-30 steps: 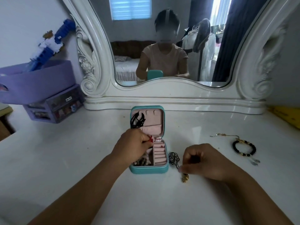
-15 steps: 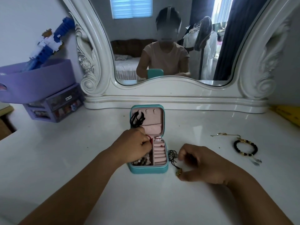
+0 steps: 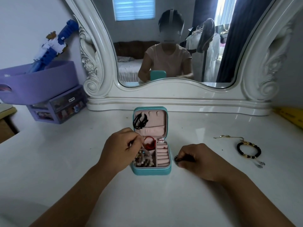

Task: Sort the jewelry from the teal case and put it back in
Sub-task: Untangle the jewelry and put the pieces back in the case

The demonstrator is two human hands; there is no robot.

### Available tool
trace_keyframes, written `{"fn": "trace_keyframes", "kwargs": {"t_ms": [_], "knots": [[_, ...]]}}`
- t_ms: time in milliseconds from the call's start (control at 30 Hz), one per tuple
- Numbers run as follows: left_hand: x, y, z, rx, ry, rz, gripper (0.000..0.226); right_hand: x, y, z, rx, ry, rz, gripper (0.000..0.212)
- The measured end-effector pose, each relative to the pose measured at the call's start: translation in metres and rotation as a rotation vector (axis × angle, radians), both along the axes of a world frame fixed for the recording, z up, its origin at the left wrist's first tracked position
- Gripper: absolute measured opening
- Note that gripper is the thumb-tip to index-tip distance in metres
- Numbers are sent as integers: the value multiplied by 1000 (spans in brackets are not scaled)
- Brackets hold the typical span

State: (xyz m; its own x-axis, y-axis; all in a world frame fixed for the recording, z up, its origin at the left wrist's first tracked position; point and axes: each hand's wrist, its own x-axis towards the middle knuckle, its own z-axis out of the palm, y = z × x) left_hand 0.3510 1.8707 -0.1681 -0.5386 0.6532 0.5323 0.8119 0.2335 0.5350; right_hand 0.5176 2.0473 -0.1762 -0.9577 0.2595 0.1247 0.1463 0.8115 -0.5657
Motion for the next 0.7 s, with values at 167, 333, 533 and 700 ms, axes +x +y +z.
{"fn": "trace_keyframes", "kwargs": {"t_ms": [167, 333, 533, 700], "knots": [[-3, -7, -16, 182, -157, 34, 43, -1, -4, 3, 122, 18, -47, 9], [-3, -5, -26, 57, -188, -207, 30, -7, -21, 27, -133, 310, -151, 17], [-3, -7, -28, -4, -129, -305, 30, -28, -44, 48, -281, 415, -132, 7], [-4, -7, -31, 36, -167, -313, 23, -41, -51, 46, -256, 284, -109, 16]]}}
